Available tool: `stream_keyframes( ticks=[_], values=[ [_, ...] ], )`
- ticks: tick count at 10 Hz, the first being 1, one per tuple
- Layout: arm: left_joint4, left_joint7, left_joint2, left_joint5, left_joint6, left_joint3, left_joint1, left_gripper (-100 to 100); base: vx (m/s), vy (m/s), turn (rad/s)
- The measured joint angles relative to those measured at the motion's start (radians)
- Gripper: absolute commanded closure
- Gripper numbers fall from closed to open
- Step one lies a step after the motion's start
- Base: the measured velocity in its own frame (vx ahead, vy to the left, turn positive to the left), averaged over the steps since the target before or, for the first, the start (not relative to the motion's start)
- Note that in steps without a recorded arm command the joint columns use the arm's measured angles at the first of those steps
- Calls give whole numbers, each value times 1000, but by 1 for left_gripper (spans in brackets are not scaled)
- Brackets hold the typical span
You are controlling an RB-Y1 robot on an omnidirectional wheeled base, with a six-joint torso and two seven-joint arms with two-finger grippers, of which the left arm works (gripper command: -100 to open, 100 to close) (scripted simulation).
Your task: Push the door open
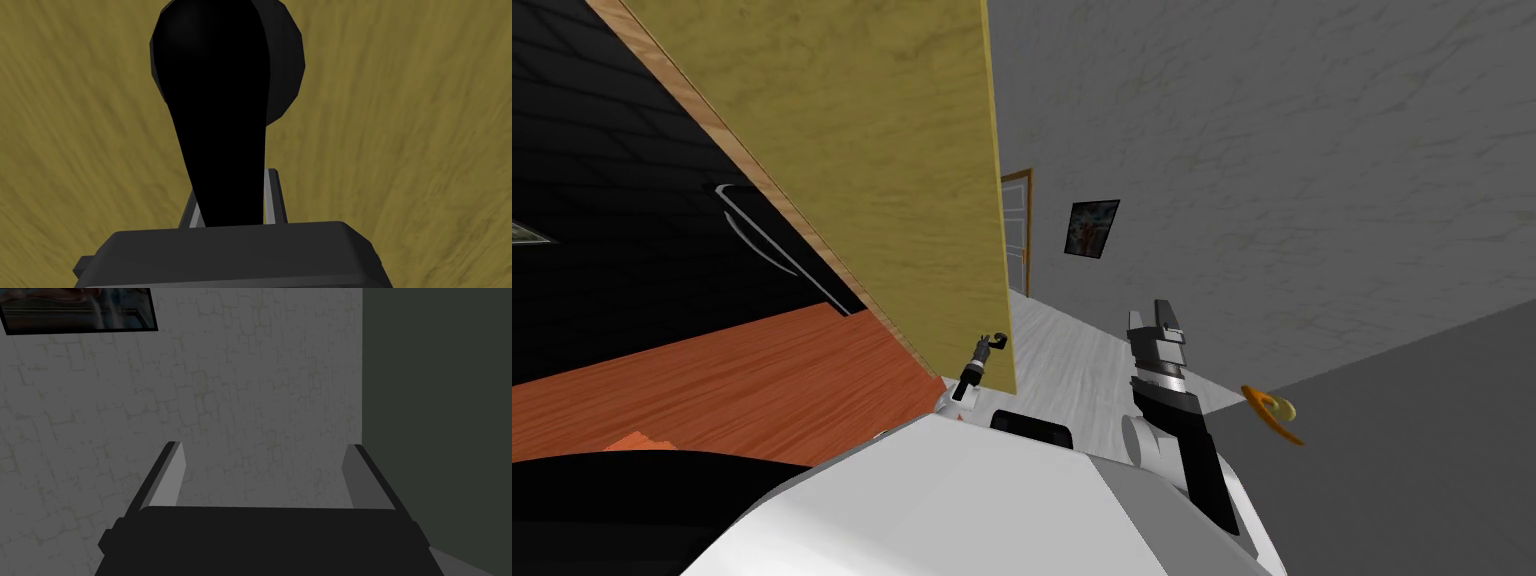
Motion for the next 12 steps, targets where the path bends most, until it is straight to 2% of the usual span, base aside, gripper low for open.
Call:
stream_keyframes(
  ticks=[4, 5, 7, 8, 9, 10, 12],
  values=[
    [1, -7, 3, 11, 5, 20, 9, 100, 181, -41, 41],
    [19, -9, 5, 16, -2, 28, -2, 100, 205, -56, 42],
    [28, -19, 4, 27, -8, 47, -8, 100, 209, -55, 45],
    [23, -25, 3, 32, -7, 57, -6, 100, 191, -57, 47],
    [-6, -28, 1, 36, 4, 64, 11, 100, 165, -84, 56],
    [12, -33, 4, 43, -2, 76, 0, 100, 191, -83, 69],
    [-2, -39, 5, 55, 7, 97, 15, 100, 197, -56, 67]
  ],
)
